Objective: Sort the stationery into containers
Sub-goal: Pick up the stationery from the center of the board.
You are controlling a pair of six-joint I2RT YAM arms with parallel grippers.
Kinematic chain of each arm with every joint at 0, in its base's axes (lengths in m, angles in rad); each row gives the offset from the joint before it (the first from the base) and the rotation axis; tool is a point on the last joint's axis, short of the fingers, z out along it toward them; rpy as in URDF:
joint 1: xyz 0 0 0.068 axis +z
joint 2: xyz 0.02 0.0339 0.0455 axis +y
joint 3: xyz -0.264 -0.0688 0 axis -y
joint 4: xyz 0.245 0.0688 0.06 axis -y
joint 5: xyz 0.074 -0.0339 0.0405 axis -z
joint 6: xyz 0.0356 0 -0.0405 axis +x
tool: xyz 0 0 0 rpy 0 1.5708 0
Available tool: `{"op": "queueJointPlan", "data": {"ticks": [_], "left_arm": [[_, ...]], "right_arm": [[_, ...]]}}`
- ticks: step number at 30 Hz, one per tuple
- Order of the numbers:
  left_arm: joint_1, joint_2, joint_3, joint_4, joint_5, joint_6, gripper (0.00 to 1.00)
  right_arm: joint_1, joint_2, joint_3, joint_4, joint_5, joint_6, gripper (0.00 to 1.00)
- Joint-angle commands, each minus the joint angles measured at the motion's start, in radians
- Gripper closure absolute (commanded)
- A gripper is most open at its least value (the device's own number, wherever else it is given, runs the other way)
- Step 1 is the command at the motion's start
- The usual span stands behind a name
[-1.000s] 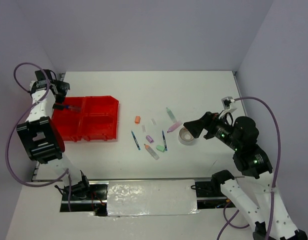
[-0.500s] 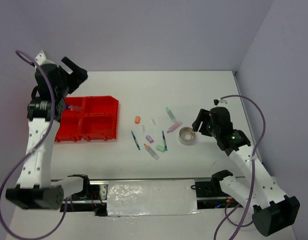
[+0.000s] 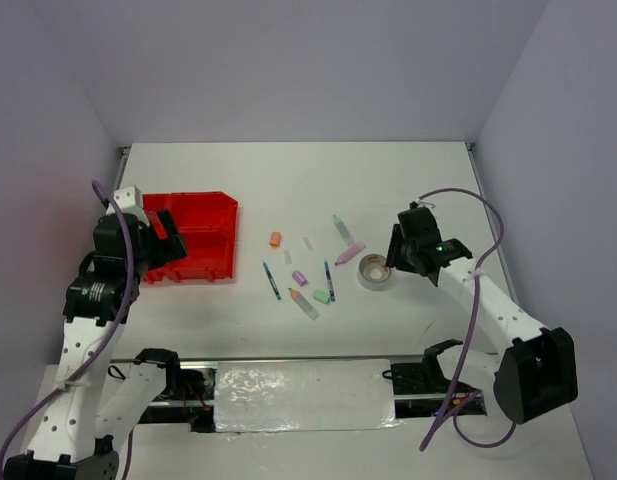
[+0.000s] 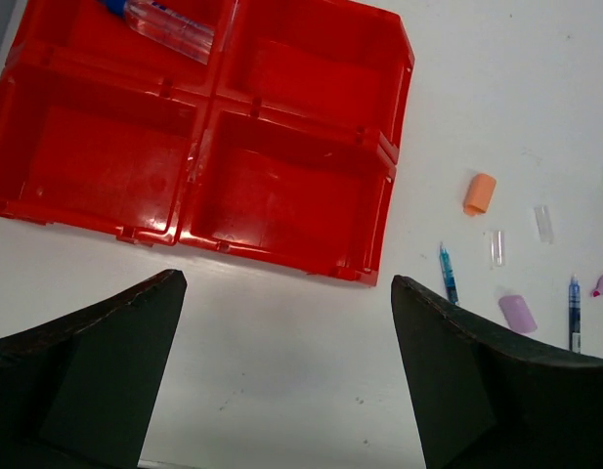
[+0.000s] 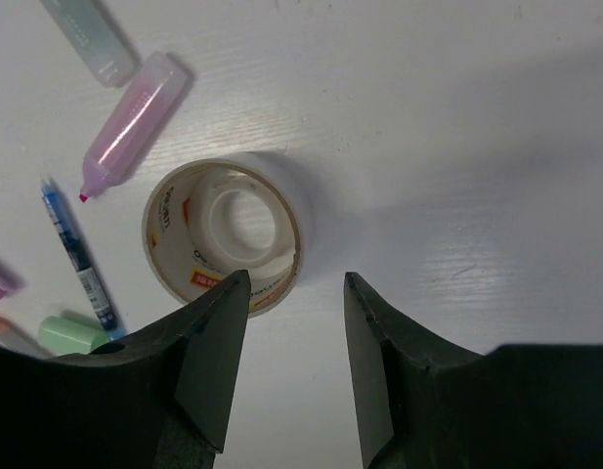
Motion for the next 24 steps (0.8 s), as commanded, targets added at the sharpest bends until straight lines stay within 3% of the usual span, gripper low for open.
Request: {"op": "queueJointPlan", "data": {"ticks": [1,10,14,16,24], "left_arm": [[-0.01,-0.048,-0.018,0.033,-0.03,0.053,0.01],[-0.01,-0.034,-0.044,0.041,-0.033,0.047,0.01],[-0.01,-0.04,-0.049,0.044,-0.027,0.049,0.01],[-0.01,-0.04,-0.052,0.045,-0.027,0.049,0.01],[-0.01,-0.037,-0.055,0.052,-0.007,0.055,0.01]], "right_arm": [[0.013,0.056,-0.011,0.052,0.003,-0.004,0.49],[0.013,0.194,-0.051,0.11,-0.007,0.005,0.57],[0.013,0.238,-0.071,0.162,-0.046,0.006,0.67],[0.013,0.243,-0.077,0.177,-0.054,0.014,0.67],[0.015,0.145,-0.082,0.142,-0.005,0.039,0.86]]}}
